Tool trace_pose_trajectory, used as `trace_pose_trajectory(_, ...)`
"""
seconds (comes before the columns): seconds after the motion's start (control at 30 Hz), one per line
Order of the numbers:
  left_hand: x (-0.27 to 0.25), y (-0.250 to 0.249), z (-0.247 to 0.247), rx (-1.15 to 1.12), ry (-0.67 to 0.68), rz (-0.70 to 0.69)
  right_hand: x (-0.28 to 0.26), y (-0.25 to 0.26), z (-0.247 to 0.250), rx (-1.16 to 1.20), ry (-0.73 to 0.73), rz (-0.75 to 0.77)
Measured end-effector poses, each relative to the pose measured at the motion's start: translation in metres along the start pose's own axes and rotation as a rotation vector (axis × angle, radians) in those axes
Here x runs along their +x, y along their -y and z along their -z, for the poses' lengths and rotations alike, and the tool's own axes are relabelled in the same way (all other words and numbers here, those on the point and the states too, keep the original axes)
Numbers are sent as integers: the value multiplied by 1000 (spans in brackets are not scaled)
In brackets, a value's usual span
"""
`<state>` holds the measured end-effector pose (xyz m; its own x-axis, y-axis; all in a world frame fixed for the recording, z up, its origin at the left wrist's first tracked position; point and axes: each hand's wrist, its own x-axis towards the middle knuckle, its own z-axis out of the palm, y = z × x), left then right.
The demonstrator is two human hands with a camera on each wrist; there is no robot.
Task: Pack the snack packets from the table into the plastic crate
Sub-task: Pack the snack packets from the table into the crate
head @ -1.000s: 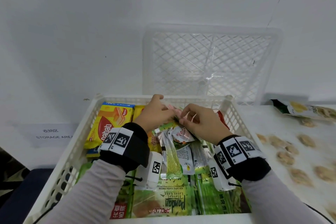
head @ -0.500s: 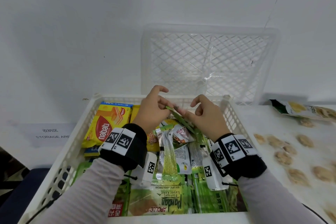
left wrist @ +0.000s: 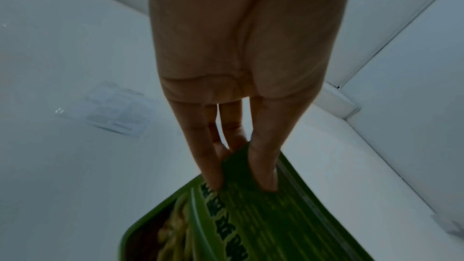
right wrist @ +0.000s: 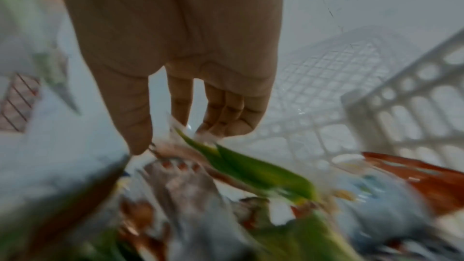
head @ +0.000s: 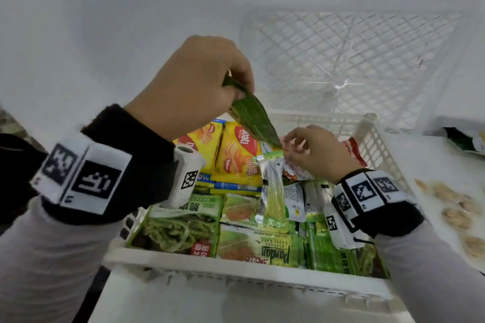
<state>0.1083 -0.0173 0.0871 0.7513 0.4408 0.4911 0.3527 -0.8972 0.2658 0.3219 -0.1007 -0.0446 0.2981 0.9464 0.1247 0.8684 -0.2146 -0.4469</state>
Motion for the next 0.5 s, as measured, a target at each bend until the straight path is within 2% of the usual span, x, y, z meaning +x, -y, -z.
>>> trace_pose_trajectory(0.07, -17, -8, 22, 31, -5, 3, -1, 9, 4, 66, 24, 16)
trace_pose_trajectory(0.13, -36, -13, 32, 26, -8, 32, -2, 24, 10, 341, 97, 14)
trace_pose_trajectory(0.23, -65, -12, 30, -4, -48, 68, 1, 52, 18, 671, 382, 49)
trace_pose_trajectory(0.37, -100, -3, 13, -46, -160, 118, 10, 90, 14, 694, 724, 96)
trace_pose_trajectory(0.43, -118, 3, 3, -102, -202, 190, 13, 104, 3, 640, 794, 56)
trace_pose_trajectory(0.5, -135, 10, -2, -149, -193, 283, 16, 112, -13, 653, 801, -11)
